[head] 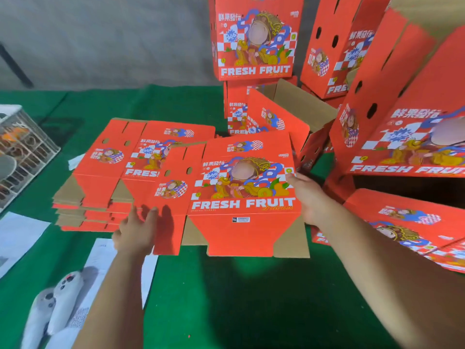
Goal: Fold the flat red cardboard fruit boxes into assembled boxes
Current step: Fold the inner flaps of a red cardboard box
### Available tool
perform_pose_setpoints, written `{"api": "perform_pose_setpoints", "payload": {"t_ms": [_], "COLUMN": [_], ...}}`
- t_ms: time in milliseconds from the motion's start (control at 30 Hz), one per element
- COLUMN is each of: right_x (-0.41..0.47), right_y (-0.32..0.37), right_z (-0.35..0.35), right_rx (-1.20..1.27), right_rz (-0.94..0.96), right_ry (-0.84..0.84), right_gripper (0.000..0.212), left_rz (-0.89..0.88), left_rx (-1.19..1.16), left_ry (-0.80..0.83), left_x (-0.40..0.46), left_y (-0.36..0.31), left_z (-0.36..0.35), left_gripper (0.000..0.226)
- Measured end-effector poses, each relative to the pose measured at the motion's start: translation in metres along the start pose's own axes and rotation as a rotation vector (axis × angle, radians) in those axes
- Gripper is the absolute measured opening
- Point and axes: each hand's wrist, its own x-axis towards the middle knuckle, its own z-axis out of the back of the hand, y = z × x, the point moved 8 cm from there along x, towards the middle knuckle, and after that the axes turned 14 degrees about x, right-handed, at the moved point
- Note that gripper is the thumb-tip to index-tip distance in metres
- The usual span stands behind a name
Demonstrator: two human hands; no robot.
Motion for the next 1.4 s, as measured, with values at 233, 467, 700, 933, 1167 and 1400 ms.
{"api": "perform_pose_setpoints", "payload": {"t_ms": [233,467,700,933,1167,1400], "right_x": [-0.016,-0.04,-0.046,-0.063,-0.11,-0.129], "right_y": [0.058,0.068,0.028,0.041,0.061,0.098], "right_z": [0.011,0.0,-0.007,0.017,0.027,0.055], "right_rx": [-0.326,-0.836,-0.609,-0.124,-0.227,-0.406], "right_rz": [0.247,0.1,0.184,0.064,0.178,0.316], "right_ry": [0.018,0.136,0.122,0.271,0.449,0.473], "right_gripper": [0.038,0.076,0.059,0.049,0.11,0.097], "left_rz": [0.018,-0.148,-0.189,-0.633,-0.679,-0.538], "left_rx": [-0.364,-0.607,-0.802,-0.659,-0.345,-0.119], "left_ry": [0.131,0.383,0.443,0.355,0.279,-0.058], "left_x": [-0.031,-0.077,-0.1,-0.101,-0.107,-0.103], "left_y": [0.005,-0.029,-0.092,-0.119,-0.131,-0.137], "left_z": [-0.009,-0.049,-0.054,-0.026,-0.018,0.038], "left_gripper": [0.05,0.047,0.058,0.063,0.067,0.064]}}
